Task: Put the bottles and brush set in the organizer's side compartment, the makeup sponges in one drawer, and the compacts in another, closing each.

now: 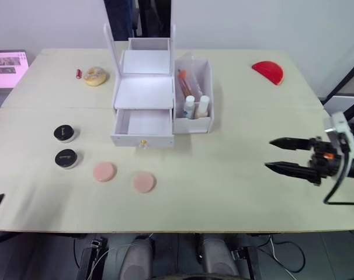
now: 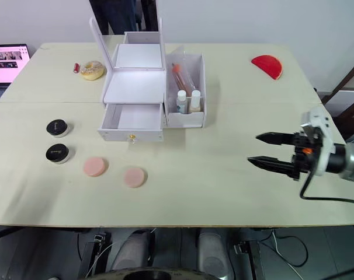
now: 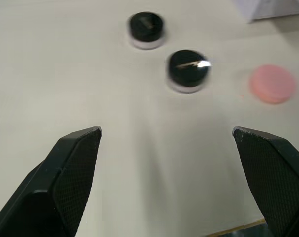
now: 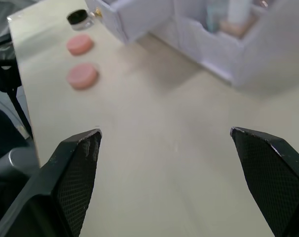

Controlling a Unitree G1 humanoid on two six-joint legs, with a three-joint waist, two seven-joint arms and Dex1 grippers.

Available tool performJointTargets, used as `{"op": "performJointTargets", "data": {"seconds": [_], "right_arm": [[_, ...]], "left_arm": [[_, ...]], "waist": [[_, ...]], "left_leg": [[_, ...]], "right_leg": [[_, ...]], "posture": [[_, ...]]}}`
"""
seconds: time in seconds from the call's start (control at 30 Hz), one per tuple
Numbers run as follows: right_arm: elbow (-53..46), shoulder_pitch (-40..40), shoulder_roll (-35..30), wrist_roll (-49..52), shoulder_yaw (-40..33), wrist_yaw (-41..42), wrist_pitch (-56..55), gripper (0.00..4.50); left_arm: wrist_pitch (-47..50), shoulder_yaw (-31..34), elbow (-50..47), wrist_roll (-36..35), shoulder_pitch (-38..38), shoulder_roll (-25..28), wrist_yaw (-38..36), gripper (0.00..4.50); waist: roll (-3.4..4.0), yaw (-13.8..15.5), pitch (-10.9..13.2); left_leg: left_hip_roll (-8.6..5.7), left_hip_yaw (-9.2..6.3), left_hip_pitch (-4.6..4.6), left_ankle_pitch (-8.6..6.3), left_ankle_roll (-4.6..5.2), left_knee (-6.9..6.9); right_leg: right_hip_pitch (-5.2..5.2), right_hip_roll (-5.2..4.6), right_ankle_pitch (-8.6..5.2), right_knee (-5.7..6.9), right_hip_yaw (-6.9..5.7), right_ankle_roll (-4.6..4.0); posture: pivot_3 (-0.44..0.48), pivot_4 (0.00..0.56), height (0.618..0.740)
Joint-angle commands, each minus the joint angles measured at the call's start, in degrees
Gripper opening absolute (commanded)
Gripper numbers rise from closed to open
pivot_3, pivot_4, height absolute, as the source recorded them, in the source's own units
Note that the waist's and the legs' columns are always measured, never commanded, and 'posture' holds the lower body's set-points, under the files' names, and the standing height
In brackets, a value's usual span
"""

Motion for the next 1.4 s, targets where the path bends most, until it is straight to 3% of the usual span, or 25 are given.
{"op": "performJointTargets", "data": {"seconds": [0.03,0.4,0.57,0.8,0.97,1.07,1.2,1.4], "right_arm": [[1.5,2.8,-2.3,-2.3,-3.5,2.6,-4.0,4.5],[-1.0,3.9,-0.7,-0.9,-4.4,0.2,-4.4,4.5],[-6.7,-1.6,1.0,2.6,-0.5,-4.2,-1.1,4.5],[-16.5,-13.2,5.8,5.0,12.0,-11.9,3.6,4.5],[-18.6,-19.1,8.2,4.5,20.2,-12.3,4.9,4.5],[-18.4,-22.1,10.0,2.8,25.2,-11.9,4.4,4.5],[-18.6,-22.9,11.1,1.8,27.8,-12.0,4.0,4.5],[-18.7,-23.8,11.6,2.4,28.0,-12.6,4.9,4.5]], "left_arm": [[-4.4,2.6,6.0,3.0,-1.3,2.7,-2.4,4.47],[-6.1,2.0,10.6,5.6,-5.0,4.5,-5.4,4.47],[-2.8,-2.8,-0.7,3.8,-5.6,0.3,-4.3,4.47],[1.7,-16.6,-27.9,2.2,-3.3,-11.9,4.5,4.47],[4.2,-31.2,-44.5,4.2,-4.6,-19.1,16.0,4.47],[5.1,-41.4,-47.8,10.2,-9.8,-24.5,27.0,4.47],[6.7,-51.3,-48.8,16.9,-13.9,-28.1,35.3,4.47],[7.4,-61.6,-44.5,24.9,-18.7,-28.8,40.7,4.47]], "waist": [[-0.01,-0.1,0.0],[0.0,-0.1,0.0],[0.05,0.0,0.0],[-0.01,0.0,0.0],[-0.06,0.5,-0.1],[-0.01,0.4,-0.1],[-0.01,0.3,-0.2],[0.05,0.4,-0.2]], "left_leg": [[0.0,0.0,0.0,0.0,0.0,-0.02],[0.05,0.05,0.05,0.0,0.0,-0.07],[0.05,0.05,0.05,0.0,-0.01,-0.03],[0.06,0.04,0.09,0.01,0.0,-0.01],[0.04,-0.01,0.06,0.01,0.0,0.07],[0.02,-0.01,0.1,0.02,0.01,0.19],[0.04,-0.11,0.14,0.03,0.03,0.41],[0.03,-0.12,0.08,0.02,0.03,0.6]], "right_leg": [[-0.02,0.0,0.0,0.01,0.0,0.0],[-0.05,0.0,-0.01,0.09,0.0,0.03],[-0.04,0.0,0.04,0.13,0.0,-0.03],[0.02,0.01,0.18,0.17,0.02,-0.2],[0.08,0.02,0.2,0.18,0.0,-0.19],[0.18,0.03,0.33,0.17,0.02,-0.12],[0.26,0.14,0.46,0.31,0.02,-0.06],[0.29,0.14,0.46,0.34,0.02,-0.06]], "posture": [[0.0,0.15,0.739],[0.0,0.15,0.739],[0.0,0.15,0.739],[0.0,0.15,0.739],[0.0,0.15,0.739],[0.0,0.15,0.739],[0.0,0.15,0.739],[0.0,0.15,0.739]]}}
